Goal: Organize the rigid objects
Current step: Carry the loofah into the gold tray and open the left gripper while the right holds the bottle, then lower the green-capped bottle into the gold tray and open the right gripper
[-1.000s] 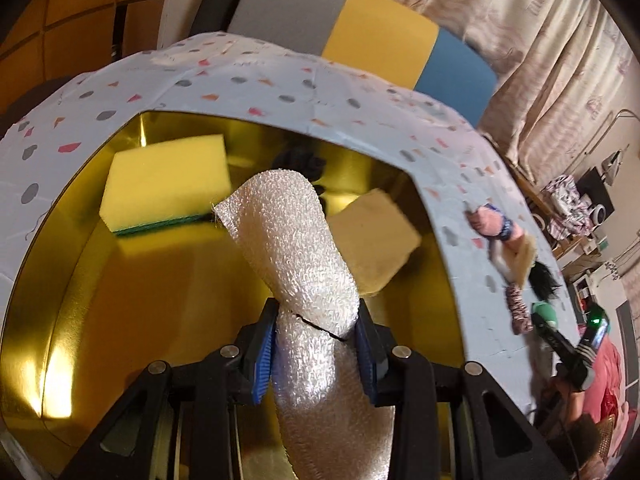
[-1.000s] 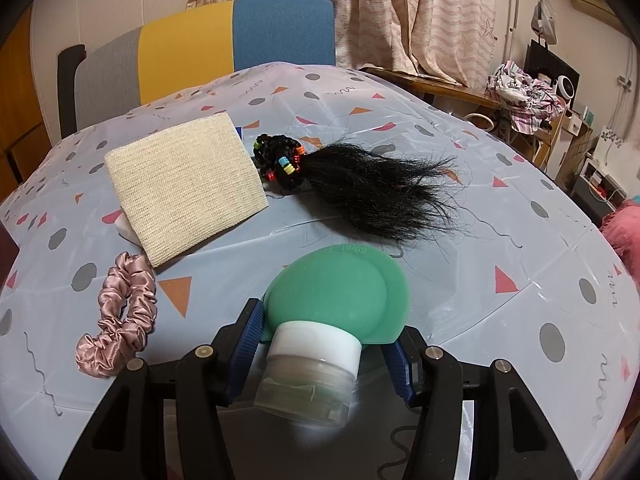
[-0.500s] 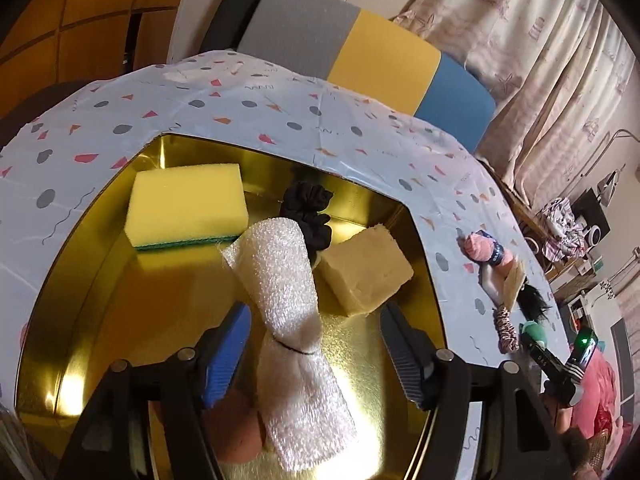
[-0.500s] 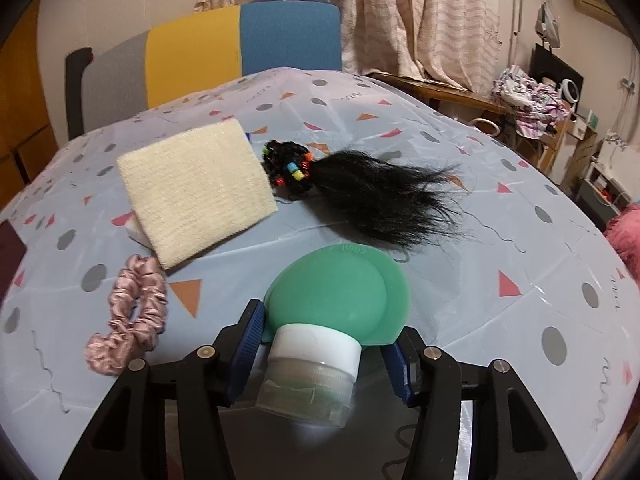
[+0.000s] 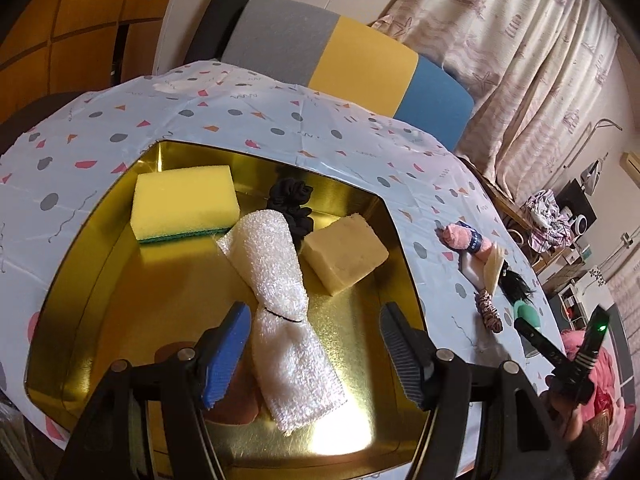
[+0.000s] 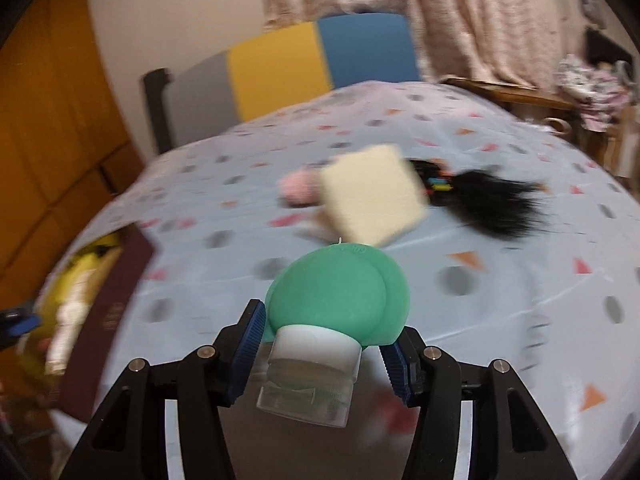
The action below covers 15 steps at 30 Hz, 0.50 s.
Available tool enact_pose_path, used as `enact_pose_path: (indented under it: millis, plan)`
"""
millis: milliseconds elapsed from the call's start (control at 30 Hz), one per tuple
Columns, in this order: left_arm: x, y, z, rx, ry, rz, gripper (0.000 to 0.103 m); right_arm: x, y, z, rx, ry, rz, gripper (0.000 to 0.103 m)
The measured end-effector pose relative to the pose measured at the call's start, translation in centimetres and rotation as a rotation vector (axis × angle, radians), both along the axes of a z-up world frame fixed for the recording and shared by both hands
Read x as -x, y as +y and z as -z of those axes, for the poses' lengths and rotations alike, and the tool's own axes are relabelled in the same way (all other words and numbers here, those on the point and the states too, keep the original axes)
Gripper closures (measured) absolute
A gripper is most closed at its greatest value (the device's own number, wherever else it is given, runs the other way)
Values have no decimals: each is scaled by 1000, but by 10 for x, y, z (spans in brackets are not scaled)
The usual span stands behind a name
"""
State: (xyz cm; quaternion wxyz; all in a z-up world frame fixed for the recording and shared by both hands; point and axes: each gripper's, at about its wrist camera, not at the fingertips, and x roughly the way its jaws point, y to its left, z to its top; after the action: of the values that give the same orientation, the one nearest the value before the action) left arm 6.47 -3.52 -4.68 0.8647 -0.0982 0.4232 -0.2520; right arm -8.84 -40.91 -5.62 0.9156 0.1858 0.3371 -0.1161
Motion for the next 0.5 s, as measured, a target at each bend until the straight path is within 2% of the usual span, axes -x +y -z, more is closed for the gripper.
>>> enact_pose_path:
  millis: [167, 333, 500]
  plan:
    - [5, 16, -1, 3, -6, -28, 35, -26, 73, -19, -36, -36, -190, 46]
    - [7, 40, -1, 5, -11, -84, 35, -50, 135, -36, -49, -63, -334, 46]
    - [8, 62, 0, 18, -7, -130, 35, -78, 191, -34, -34, -29, -447, 46]
